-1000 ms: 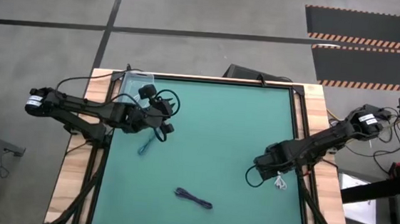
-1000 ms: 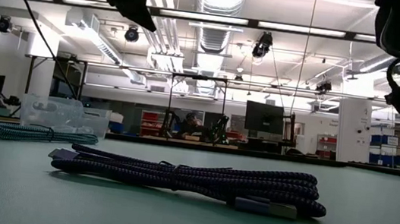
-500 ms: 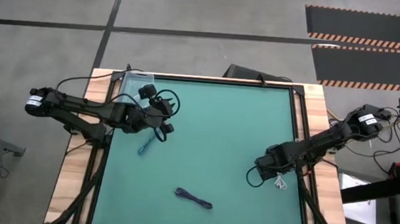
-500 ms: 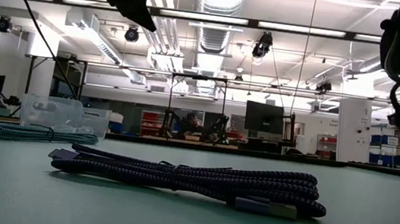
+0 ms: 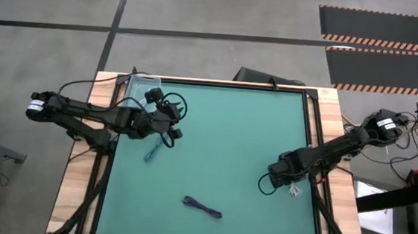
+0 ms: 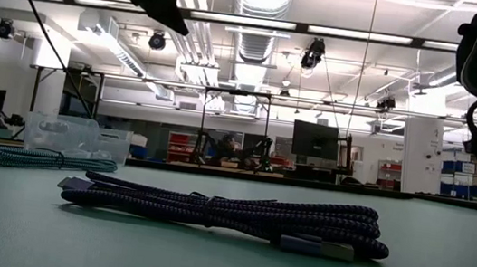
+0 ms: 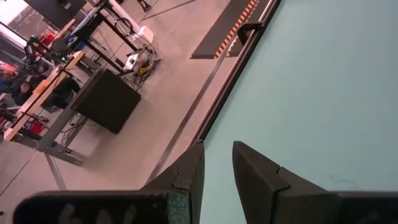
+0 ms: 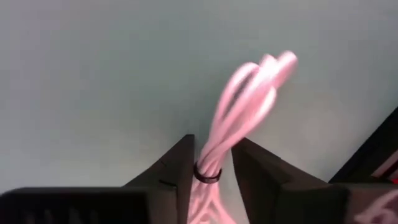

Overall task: Pick and place USB-C Cables
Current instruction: Put the white charger cable into the transparent bin

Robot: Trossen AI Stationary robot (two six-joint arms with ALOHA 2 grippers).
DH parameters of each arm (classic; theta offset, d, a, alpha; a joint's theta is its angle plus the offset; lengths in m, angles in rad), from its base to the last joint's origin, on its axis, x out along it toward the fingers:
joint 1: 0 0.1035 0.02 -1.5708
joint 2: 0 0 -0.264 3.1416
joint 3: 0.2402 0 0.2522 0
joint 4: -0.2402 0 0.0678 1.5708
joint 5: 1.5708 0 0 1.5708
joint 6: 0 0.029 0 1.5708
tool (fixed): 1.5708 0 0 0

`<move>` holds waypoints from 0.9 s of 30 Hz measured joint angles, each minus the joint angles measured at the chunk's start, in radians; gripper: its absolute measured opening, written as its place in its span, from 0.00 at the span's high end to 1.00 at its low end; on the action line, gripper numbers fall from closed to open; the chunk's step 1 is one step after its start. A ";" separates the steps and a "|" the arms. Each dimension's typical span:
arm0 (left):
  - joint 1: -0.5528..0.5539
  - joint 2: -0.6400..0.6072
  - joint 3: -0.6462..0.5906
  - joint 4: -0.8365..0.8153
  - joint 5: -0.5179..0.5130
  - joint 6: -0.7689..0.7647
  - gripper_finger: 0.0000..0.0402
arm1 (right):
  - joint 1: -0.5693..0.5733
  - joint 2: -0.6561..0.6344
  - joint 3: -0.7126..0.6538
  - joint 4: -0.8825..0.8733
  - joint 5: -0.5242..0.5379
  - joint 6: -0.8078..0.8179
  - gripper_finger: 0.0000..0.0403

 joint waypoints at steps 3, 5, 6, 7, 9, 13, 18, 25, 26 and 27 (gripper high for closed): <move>0.000 0.000 0.000 0.009 0.000 0.000 0.83 | 0.000 -0.003 0.000 0.005 0.001 0.000 0.84; 0.000 0.000 0.000 0.009 0.000 -0.001 0.83 | 0.000 -0.005 -0.001 0.008 0.004 -0.002 0.88; 0.000 0.000 0.000 0.012 0.000 -0.001 0.83 | 0.000 -0.006 -0.001 0.008 0.005 -0.003 0.90; 0.000 0.000 -0.001 0.021 0.000 -0.001 0.83 | 0.000 -0.006 -0.001 0.009 0.005 -0.005 0.92; 0.000 0.000 -0.002 0.031 0.000 -0.001 0.83 | 0.000 -0.009 -0.001 0.010 0.006 -0.014 0.94; 0.000 0.000 -0.001 0.030 0.001 -0.001 0.83 | 0.000 -0.023 0.001 0.007 0.016 -0.034 0.95; 0.000 0.000 -0.003 0.056 0.004 -0.001 0.83 | -0.001 -0.053 0.022 -0.001 0.076 -0.064 0.95; 0.000 0.000 -0.005 0.089 0.036 -0.002 0.83 | 0.000 -0.103 0.064 0.010 0.177 -0.144 0.95; 0.000 0.000 -0.005 0.097 0.054 -0.001 0.83 | 0.000 -0.109 0.069 0.012 0.194 -0.157 0.95; 0.000 0.000 -0.005 0.108 0.067 -0.002 0.83 | -0.001 -0.115 0.073 0.016 0.214 -0.177 0.95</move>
